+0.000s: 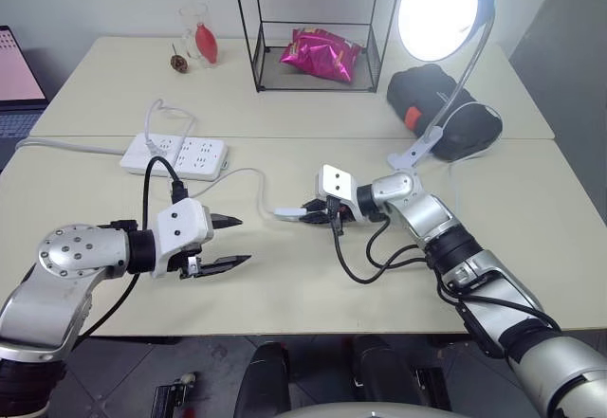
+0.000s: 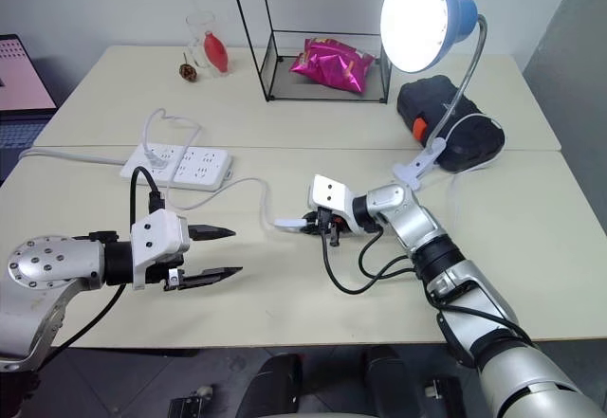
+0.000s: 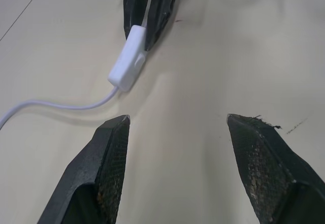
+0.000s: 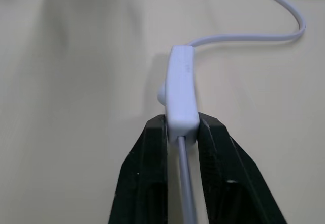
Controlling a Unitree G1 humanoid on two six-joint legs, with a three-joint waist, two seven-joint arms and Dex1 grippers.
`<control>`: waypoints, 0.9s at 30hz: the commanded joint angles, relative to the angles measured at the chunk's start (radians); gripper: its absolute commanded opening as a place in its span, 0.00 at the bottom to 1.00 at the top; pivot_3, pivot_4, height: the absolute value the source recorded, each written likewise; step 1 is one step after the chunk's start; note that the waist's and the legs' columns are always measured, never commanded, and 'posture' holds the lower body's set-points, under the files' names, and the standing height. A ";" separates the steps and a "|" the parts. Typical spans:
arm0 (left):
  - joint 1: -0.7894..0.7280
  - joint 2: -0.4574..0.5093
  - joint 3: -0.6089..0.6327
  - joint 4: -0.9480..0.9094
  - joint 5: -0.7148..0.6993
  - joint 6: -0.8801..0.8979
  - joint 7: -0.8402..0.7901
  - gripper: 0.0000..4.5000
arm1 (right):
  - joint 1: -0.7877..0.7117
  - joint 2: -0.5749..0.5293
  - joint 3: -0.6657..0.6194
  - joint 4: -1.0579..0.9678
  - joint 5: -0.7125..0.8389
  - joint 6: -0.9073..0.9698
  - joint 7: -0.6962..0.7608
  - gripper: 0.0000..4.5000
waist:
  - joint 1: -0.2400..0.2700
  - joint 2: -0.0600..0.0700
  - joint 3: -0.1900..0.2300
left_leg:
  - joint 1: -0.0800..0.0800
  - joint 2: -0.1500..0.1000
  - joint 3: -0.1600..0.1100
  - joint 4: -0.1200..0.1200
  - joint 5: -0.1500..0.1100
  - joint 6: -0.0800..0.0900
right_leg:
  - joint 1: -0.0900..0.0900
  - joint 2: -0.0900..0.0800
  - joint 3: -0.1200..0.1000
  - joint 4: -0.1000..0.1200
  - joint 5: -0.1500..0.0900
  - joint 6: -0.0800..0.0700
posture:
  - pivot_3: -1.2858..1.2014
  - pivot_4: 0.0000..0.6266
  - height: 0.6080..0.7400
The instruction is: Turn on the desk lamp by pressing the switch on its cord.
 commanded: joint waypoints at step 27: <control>0.052 0.005 0.108 -0.050 -0.007 0.013 0.053 0.70 | 0.259 -0.499 -0.277 -0.842 0.299 0.422 0.165 1.00 | 0.000 0.001 0.000 | 0.001 0.000 0.000 0.000 0.000 0.000 | 0.000 0.000 0.000 0.000 -0.002 0.004 | 0.52 0.24 1.00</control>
